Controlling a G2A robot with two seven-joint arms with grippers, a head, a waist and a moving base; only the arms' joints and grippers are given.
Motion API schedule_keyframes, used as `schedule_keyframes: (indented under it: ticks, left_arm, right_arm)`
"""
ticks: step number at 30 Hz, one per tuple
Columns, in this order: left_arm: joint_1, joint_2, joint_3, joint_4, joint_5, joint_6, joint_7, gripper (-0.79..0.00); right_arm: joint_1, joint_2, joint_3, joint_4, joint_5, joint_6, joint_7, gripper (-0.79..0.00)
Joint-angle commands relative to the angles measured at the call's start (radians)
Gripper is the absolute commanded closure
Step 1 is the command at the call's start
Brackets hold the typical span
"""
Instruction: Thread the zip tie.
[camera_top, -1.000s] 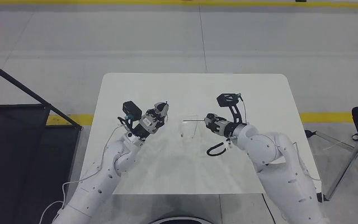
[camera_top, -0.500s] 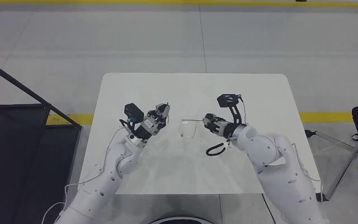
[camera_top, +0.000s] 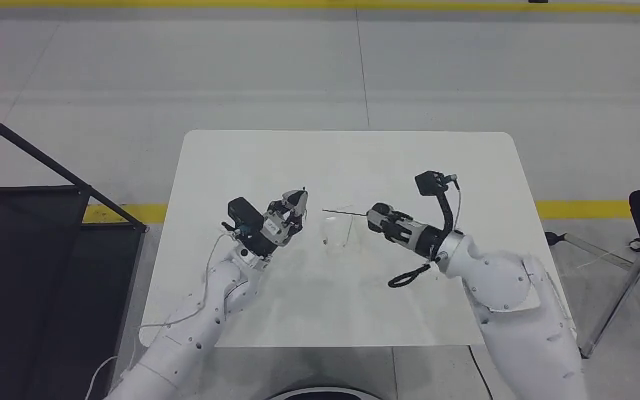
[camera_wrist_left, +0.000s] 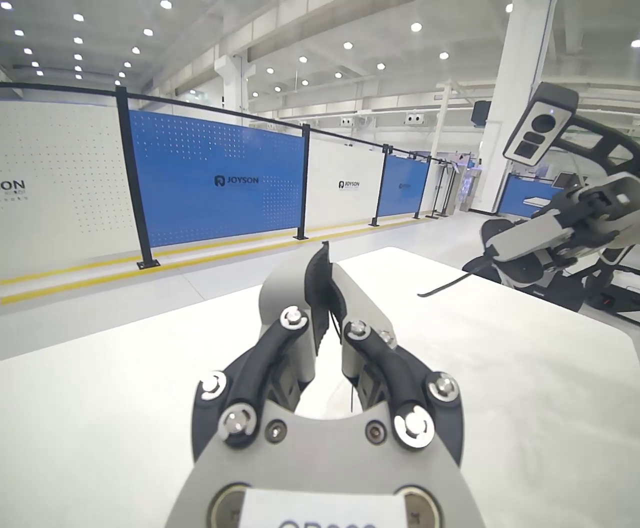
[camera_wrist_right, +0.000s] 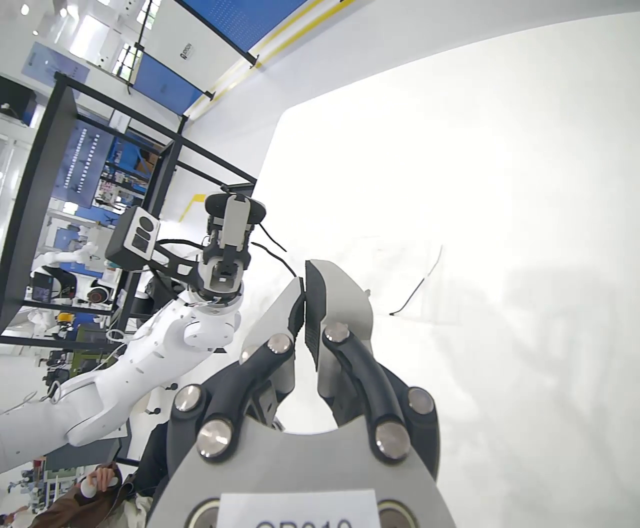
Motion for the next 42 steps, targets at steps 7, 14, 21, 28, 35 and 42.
schedule_keyframes:
  ticks: [7, 14, 21, 28, 35, 42]
  left_arm:
    - [-0.001, -0.005, 0.011, 0.016, 0.033, 0.027, 0.048, 0.0]
    - [0.004, -0.006, 0.011, 0.006, 0.036, 0.032, 0.041, 0.0]
    - [0.016, -0.009, 0.016, 0.001, 0.109, 0.043, 0.094, 0.0]
    - [0.013, -0.018, 0.017, 0.022, 0.139, 0.076, 0.153, 0.0]
    - [0.008, -0.026, 0.023, 0.044, 0.18, 0.098, 0.193, 0.0]
    - [0.003, -0.033, 0.026, 0.06, 0.219, 0.121, 0.225, 0.0]
  right_arm:
    - [-0.026, 0.004, 0.013, -0.011, 0.025, -0.04, -0.014, 0.0]
    - [-0.026, 0.004, 0.013, -0.011, 0.025, -0.04, -0.014, 0.0]
    - [-0.02, 0.001, -0.013, -0.005, 0.038, -0.039, -0.043, 0.0]
    - [-0.025, 0.004, -0.012, -0.003, 0.064, -0.07, -0.05, 0.0]
    - [-0.032, 0.006, -0.014, -0.011, 0.066, -0.076, -0.055, 0.0]
    - [-0.035, 0.008, -0.017, -0.013, 0.07, -0.077, -0.066, 0.0]
